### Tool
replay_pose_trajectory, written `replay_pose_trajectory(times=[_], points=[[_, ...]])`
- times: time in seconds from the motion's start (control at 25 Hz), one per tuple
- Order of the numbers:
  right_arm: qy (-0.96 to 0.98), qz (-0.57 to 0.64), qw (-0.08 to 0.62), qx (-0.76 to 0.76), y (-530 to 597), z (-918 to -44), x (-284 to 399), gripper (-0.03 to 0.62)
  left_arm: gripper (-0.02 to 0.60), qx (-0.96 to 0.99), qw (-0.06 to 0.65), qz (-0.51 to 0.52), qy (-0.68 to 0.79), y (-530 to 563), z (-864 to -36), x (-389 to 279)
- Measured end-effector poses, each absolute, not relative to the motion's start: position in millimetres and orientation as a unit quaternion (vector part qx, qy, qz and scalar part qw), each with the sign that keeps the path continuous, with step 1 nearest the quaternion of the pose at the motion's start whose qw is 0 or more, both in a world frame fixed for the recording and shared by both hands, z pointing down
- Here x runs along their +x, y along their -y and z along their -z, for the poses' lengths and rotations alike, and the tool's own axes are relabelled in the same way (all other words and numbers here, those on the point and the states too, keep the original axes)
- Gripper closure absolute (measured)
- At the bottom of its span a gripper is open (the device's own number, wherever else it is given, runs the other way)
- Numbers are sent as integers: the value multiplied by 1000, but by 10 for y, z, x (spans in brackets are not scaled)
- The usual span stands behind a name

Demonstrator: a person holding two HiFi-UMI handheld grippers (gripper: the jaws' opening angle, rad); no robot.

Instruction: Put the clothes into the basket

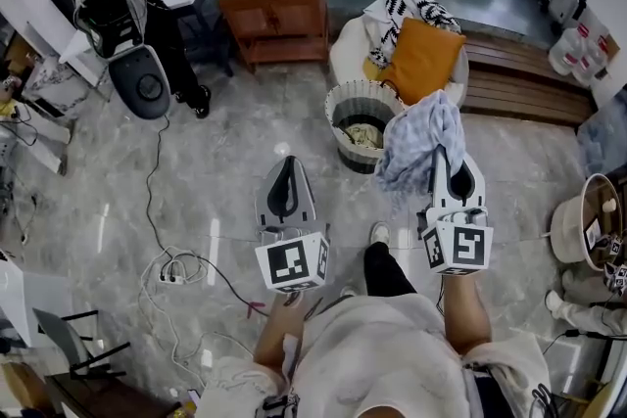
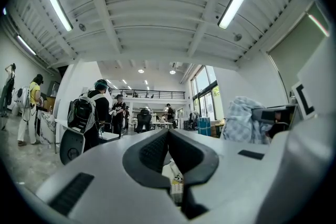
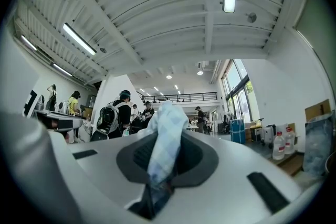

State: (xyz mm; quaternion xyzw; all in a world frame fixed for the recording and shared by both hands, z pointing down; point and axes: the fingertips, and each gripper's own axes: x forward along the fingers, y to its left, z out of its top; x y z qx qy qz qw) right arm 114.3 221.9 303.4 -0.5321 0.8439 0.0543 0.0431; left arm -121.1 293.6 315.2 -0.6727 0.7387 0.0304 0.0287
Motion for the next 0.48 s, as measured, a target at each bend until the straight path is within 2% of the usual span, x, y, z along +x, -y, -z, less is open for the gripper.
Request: replay_pose_trajectory(times=[0.48], points=[[-852,-37,35,-521,-1097,-3232,1332,566,577,-680,23,-20,-732,-1772,-3226,-876]])
